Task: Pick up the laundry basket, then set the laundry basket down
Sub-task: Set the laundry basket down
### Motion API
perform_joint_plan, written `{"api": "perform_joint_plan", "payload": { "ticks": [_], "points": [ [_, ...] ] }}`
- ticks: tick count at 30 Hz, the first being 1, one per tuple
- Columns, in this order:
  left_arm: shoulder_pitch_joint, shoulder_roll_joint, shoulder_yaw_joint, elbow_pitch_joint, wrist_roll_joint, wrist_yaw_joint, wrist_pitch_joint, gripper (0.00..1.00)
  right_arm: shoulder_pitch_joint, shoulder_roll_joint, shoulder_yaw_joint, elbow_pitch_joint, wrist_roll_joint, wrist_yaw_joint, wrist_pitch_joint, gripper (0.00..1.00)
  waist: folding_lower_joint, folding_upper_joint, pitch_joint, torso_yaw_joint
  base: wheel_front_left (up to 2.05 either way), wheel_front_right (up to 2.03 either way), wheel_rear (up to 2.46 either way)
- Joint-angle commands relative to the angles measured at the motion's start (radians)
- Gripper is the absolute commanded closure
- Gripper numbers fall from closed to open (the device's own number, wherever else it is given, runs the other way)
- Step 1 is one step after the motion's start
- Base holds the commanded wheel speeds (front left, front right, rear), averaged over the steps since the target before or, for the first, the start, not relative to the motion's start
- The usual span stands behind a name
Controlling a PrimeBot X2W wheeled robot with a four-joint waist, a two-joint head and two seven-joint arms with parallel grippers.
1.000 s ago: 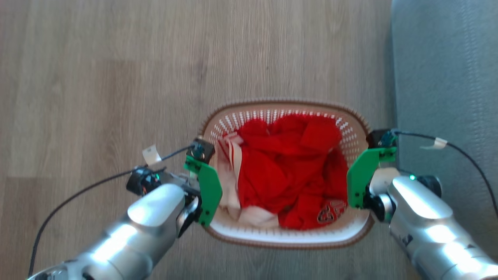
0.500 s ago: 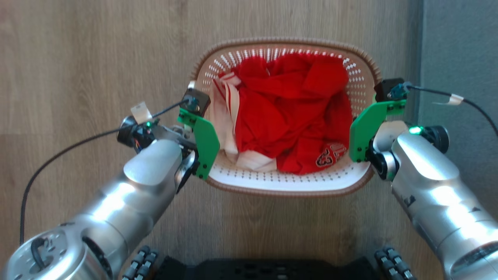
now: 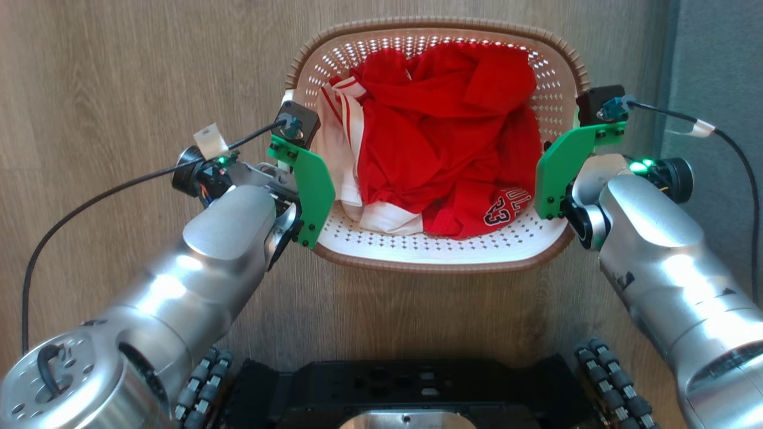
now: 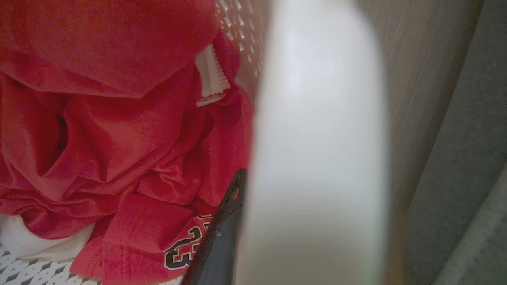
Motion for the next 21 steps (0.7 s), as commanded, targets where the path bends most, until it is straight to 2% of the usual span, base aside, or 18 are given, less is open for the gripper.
{"api": "perform_joint_plan", "payload": {
  "ticks": [1,14,16,17,18,19,20,21],
  "points": [
    [-0.011,-0.014,-0.02,-0.037,0.015,-0.008,-0.002,1.0,0.021,0.049,0.055,-0.011,-0.032,0.016,-0.026,1.0,-0.0001,0.0,0.019,0.005,0.0,0.0,0.0],
    [-0.028,-0.014,-0.026,-0.054,0.029,0.015,-0.046,1.0,-0.035,0.047,0.06,0.08,-0.024,0.016,-0.069,1.0,-0.0001,0.0,0.053,0.033,0.0,0.0,0.0],
    [-0.033,-0.014,-0.027,-0.052,0.048,0.033,-0.057,1.0,-0.038,0.047,0.061,0.106,-0.025,0.016,-0.06,0.6,-0.0001,0.0,0.052,0.034,0.0,0.0,0.0],
    [-0.034,-0.014,-0.028,-0.05,0.06,0.042,-0.062,0.88,-0.038,0.047,0.062,0.117,-0.026,0.016,-0.055,0.35,-0.0001,0.0,0.052,0.035,0.0,0.0,0.0],
    [-0.033,-0.014,-0.028,-0.049,0.067,0.047,-0.064,0.68,-0.038,0.048,0.061,0.127,-0.025,0.016,-0.053,0.0,-0.0001,0.0,0.05,0.035,0.0,0.0,0.0],
    [-0.031,-0.014,-0.028,-0.049,0.069,0.05,-0.065,0.55,-0.038,0.049,0.06,0.134,-0.024,0.016,-0.053,0.0,-0.0001,0.0,0.05,0.035,0.0,0.0,0.0],
    [-0.029,-0.014,-0.028,-0.049,0.069,0.053,-0.064,0.33,-0.039,0.049,0.058,0.141,-0.024,0.016,-0.055,0.0,-0.0001,0.0,0.049,0.035,0.0,0.0,0.0],
    [-0.028,-0.014,-0.028,-0.047,0.069,0.056,-0.06,0.0,-0.039,0.05,0.056,0.146,-0.023,0.016,-0.057,0.0,-0.0001,0.0,0.049,0.035,0.0,0.0,0.0]
  ]
}}
